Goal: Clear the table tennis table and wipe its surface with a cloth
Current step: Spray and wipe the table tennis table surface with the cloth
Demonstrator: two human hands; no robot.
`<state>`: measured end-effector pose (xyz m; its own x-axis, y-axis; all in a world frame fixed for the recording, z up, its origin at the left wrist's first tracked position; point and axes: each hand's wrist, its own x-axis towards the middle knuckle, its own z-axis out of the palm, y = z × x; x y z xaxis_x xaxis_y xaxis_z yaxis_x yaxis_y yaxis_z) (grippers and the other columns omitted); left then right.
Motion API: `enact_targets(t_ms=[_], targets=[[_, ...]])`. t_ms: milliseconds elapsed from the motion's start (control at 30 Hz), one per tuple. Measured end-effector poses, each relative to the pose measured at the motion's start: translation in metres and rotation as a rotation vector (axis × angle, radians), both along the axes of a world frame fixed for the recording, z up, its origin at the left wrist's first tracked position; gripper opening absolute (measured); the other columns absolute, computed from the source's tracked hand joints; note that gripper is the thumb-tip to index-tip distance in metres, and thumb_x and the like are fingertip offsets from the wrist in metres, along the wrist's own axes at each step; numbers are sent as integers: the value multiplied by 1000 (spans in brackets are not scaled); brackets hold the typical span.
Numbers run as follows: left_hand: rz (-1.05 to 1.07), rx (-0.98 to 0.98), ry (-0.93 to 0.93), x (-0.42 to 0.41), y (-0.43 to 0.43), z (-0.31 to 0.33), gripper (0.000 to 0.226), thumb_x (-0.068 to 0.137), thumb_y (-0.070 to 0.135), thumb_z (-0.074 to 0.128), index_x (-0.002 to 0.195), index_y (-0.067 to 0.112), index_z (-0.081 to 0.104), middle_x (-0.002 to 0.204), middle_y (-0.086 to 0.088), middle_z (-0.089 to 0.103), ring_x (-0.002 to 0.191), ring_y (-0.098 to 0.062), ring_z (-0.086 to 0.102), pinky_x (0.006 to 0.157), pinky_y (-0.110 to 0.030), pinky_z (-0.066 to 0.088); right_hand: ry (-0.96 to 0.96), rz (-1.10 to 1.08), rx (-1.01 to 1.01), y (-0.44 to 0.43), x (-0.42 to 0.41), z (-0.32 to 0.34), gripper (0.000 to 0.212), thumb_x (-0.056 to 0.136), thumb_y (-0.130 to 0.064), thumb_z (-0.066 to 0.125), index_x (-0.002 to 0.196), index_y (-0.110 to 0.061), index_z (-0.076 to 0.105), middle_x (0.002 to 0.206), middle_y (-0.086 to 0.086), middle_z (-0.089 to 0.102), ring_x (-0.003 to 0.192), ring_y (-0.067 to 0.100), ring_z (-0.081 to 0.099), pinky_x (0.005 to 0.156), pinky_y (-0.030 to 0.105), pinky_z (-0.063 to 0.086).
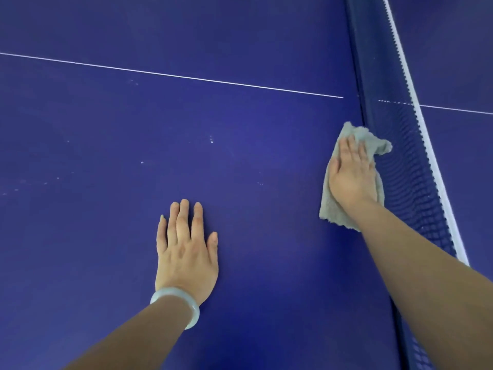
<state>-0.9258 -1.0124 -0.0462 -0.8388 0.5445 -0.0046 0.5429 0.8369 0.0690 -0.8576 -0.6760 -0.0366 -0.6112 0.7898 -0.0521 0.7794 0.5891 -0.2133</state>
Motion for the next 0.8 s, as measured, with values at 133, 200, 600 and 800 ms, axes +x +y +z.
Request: enact_targets(t_ms=[133,200,600,800], targets=[[-6,-8,2,-1,1,-1,62,100,41,17,150,7,33,157,-15,31,148,-30,23,120,-49,14,-5,-4,-29,31,-58,1,56,104,-30,19,158,-14,13,165,1,10,152,20,3,122,51,6],[-6,-13,-6,-1,0,0,63,101,41,15,151,7,32,157,-15,30,149,-30,21,121,-49,14,-11,170,-38,13,-78,5,56,104,-31,21,158,-17,14,165,-2,10,152,17,3,123,49,6],[6,-35,-24,0,2,3,63,100,41,16,151,8,32,157,-14,30,149,-29,20,121,-49,15,-11,30,7,52,-88,10,53,105,-26,19,156,-10,18,164,5,14,151,27,10,120,56,8],[8,-25,-33,1,3,4,63,101,42,15,152,9,29,159,-14,27,150,-28,17,122,-48,13,-45,710,-39,-25,-119,14,51,106,-27,22,157,-24,19,164,-10,12,152,15,6,122,50,5]])
